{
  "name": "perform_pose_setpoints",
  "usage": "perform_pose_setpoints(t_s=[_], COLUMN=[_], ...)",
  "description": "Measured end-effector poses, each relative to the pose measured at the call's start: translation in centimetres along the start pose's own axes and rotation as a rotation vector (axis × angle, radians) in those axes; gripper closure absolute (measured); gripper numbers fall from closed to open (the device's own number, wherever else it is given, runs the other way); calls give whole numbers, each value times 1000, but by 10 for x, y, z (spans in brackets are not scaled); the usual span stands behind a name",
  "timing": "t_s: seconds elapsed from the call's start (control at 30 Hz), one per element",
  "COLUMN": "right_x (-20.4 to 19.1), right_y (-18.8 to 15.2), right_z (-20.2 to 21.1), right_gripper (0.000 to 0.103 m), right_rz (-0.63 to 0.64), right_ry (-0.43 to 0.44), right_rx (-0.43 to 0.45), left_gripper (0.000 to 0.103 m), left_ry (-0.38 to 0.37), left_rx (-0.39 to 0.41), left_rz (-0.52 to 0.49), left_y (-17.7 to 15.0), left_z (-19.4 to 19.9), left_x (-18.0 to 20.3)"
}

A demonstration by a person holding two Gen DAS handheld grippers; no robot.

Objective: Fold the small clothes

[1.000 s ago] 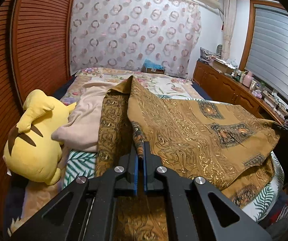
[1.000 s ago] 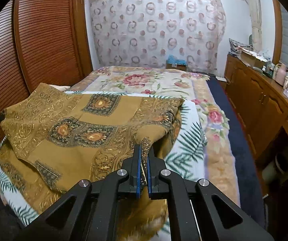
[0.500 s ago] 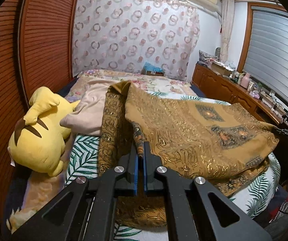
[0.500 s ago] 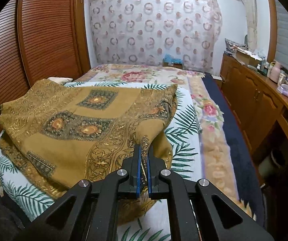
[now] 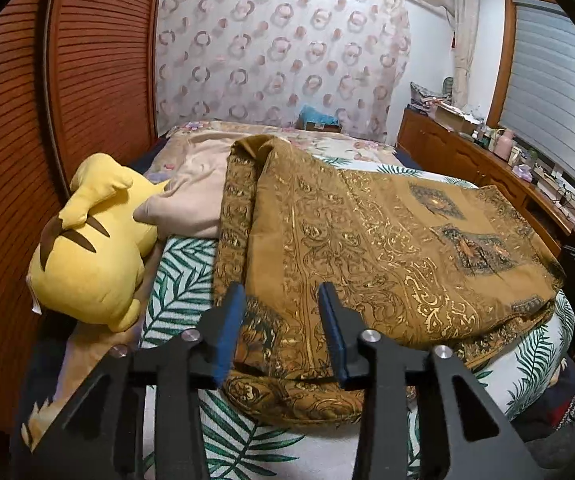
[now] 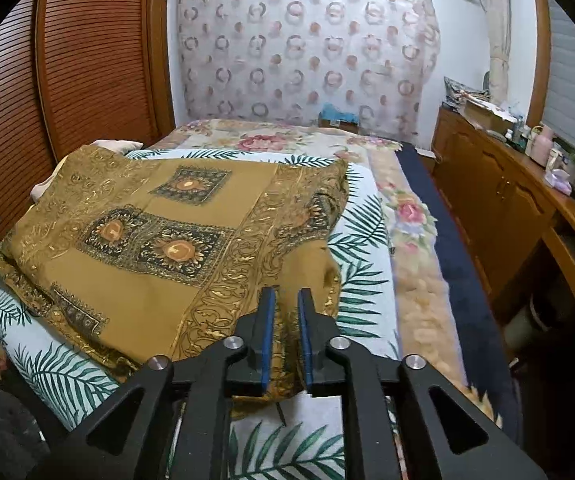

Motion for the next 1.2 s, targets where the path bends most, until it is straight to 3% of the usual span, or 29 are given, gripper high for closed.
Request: perform_pose_setpoints(t_s=[0.13, 0.17, 0.23, 0.6, 0.83, 0.93, 1.03, 1.2], right_x=[-10, -13, -23, -50, -49, -52, -56, -61], right_y=[3, 4, 7, 14, 9, 7, 5, 1], right_z=[-14, -19, -31, -105, -118, -118, -120, -120], right_gripper=[56, 55, 55, 55, 52, 47, 44, 42], right_rz=[5, 9, 25, 81, 74, 79, 103, 116], right_ry=[24, 39, 64, 146, 155, 167, 159, 155], right_rx=[1, 1, -7, -106, -129, -127, -132, -134], left_gripper=[46, 38, 35, 35, 35, 37, 63, 64], left_ry=[-10, -14, -15, 53, 41, 38, 21, 30], left_rx=[-36, -45, -62, -90, -118, -123, -129, -131], left_rz=[-6, -5, 1, 23, 35, 31, 14, 4], left_y=[-8, -10, -14, -21, -25, -27, -29, -31], left_z=[-7, -9, -14, -24, -33, -36, -38, -41], left_x=[-3, -3, -5, -19, -21, -20, -16, -14])
Point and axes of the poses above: each gripper's, at about its wrist camera, not at the fingertips, and z roughly against the way its jaws point, x to its right, y to its top, the point moved 1 cm from there along -z, roughly the way its jaws point, and after that the axes turned 10 degrees about y, right-handed, at the moved point
